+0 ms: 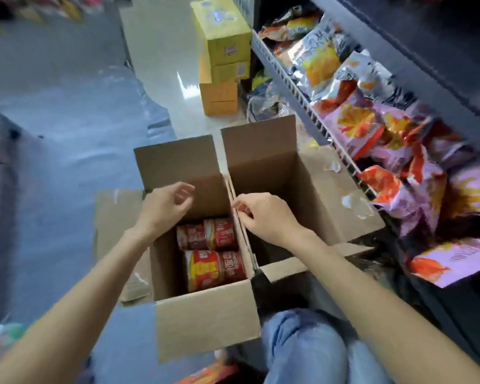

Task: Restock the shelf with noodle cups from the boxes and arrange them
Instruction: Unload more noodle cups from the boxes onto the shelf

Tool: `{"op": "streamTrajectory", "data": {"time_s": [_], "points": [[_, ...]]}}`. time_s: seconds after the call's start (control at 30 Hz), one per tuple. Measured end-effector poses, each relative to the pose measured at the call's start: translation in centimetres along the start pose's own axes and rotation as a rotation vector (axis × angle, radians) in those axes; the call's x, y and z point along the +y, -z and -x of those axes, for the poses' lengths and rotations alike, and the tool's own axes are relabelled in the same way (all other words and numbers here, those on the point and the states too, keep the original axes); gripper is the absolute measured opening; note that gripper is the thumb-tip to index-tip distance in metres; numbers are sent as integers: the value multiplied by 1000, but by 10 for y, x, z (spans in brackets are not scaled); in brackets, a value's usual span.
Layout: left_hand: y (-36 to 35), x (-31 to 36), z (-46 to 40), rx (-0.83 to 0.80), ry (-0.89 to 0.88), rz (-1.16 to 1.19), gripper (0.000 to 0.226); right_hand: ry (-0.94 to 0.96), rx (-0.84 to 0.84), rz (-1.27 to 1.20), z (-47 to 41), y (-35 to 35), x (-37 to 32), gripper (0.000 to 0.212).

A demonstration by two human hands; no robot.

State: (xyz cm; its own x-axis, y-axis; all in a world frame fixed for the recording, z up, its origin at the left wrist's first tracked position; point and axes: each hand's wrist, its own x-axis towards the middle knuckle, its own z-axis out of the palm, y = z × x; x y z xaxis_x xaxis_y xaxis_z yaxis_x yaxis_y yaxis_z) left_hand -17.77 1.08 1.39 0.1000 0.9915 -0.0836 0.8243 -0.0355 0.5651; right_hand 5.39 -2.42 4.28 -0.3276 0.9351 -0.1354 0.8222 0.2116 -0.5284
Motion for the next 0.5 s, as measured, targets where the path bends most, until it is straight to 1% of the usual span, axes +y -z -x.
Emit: {"op": "streamTrajectory", "data": {"time_s": [0.1,0.17,0.23,0.27,0.3,0.37,0.43,0.5], "points": [[-38,-59,16,-82,129,-117,36,40,-170,18,-41,-62,2,32],[-64,-82,26,-90,152,-188,39,53,-266,65,-63,-103,8,37],[-82,-100,35,-19,91,-344,38,58,-344,116,-78,-142,16,43],[-88,-109,38,36,97,-419,41,62,-394,147,-85,-161,21,47],[-91,-121,40,89,139,-464,49,70,-455,175,-93,-182,26,50],[-95,-144,43,182,224,-465,66,87,-581,242,-105,-221,36,59],[-100,-160,46,228,269,-409,74,101,-704,302,-112,-254,48,83],[-107,-165,45,286,295,-253,75,88,-811,312,-115,-280,61,108]]}}
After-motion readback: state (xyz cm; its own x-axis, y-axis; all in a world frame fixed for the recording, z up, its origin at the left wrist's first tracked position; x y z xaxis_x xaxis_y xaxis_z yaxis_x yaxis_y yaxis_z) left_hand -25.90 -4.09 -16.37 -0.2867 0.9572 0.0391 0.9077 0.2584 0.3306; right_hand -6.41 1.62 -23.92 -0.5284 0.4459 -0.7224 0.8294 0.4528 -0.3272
